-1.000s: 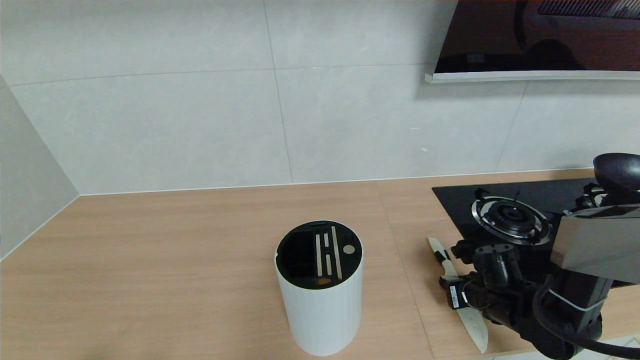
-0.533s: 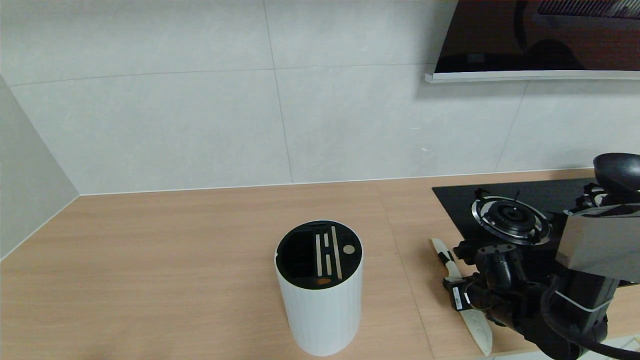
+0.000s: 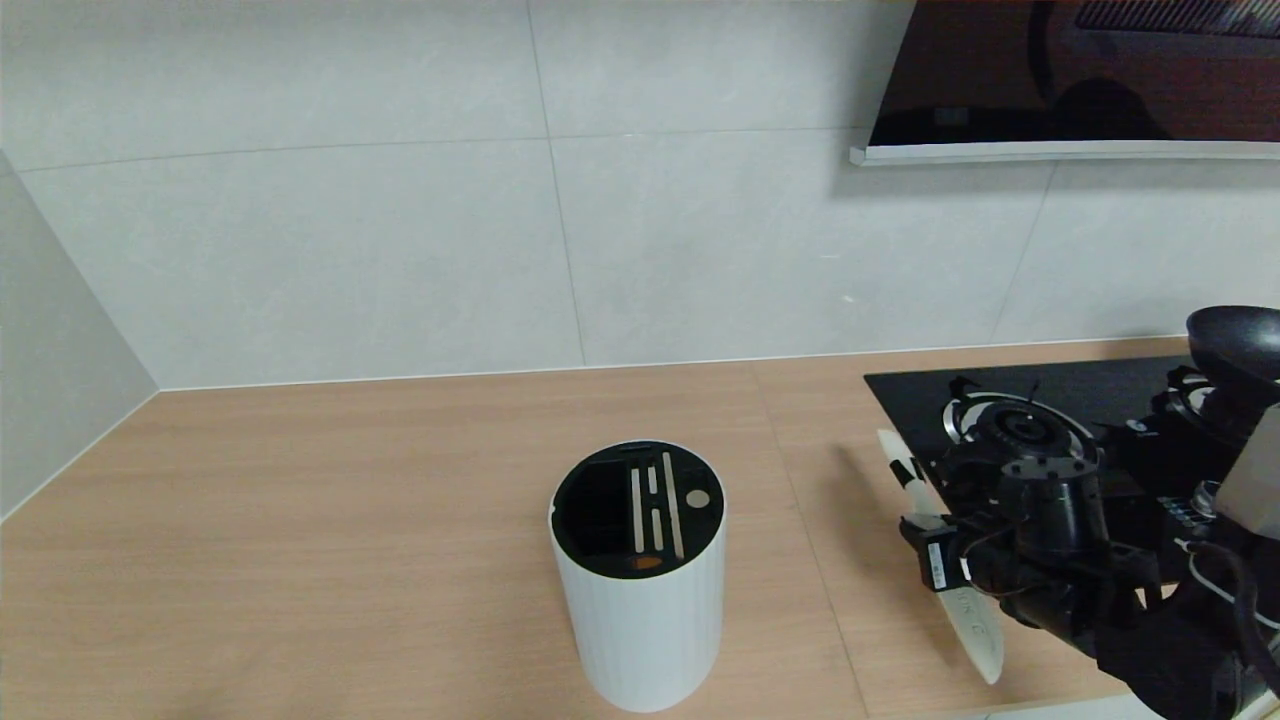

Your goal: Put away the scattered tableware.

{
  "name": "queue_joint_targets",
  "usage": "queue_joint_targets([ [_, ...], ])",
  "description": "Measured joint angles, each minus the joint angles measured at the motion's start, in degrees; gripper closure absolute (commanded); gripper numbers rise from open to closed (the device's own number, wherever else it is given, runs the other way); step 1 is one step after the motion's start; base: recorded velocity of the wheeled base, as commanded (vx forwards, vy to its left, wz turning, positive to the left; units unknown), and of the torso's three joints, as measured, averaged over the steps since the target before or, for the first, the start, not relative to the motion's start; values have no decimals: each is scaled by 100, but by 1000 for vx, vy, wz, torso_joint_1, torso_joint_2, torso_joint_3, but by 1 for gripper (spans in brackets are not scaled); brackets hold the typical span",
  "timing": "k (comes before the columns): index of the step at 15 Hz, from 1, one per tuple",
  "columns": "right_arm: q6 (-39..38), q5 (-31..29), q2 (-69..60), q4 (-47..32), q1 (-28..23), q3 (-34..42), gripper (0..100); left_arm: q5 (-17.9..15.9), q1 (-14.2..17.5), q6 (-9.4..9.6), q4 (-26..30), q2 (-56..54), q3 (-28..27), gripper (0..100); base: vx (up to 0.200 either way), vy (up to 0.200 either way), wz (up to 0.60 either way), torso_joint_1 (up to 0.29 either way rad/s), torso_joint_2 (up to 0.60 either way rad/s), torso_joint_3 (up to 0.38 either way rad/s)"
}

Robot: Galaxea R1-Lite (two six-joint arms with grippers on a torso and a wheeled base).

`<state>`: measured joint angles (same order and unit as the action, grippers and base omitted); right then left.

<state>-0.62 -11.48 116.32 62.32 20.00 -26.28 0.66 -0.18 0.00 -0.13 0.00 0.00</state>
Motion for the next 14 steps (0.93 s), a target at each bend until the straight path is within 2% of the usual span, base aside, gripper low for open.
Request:
queue_joint_targets([
  [2,-2,21,-262,-16,0,7,100,7,0,-11,-62,0,-2,0,0,0,0,0,0,0],
  [4,-20,29,-519,-22,59,13,100,-37,0,-66,-389,0,-21,0,0,0,0,0,0,0],
  [6,-24,33,-679,-22,133,18,100,-277,0,-76,-372,0,-46,0,0,0,0,0,0,0],
  [9,-27,76,-786,-35,173,-65,100,-1229,0,-7,-112,2,-211,0,0,0,0,0,0,0],
  [10,-24,93,-803,-71,173,-210,100,-1818,0,-33,-2,16,-366,0,0,0,0,0,0,0],
  [11,-24,108,-824,-213,171,-452,100,-2491,-2,-150,188,49,-630,0,0,0,0,0,0,0],
  [12,-27,122,-856,-464,166,-696,100,-2871,-2,-300,423,112,-875,0,0,0,0,0,0,0],
  [14,-27,282,-970,-1133,166,-1245,100,-3128,-4,-501,612,379,-1267,0,0,0,0,0,0,0],
])
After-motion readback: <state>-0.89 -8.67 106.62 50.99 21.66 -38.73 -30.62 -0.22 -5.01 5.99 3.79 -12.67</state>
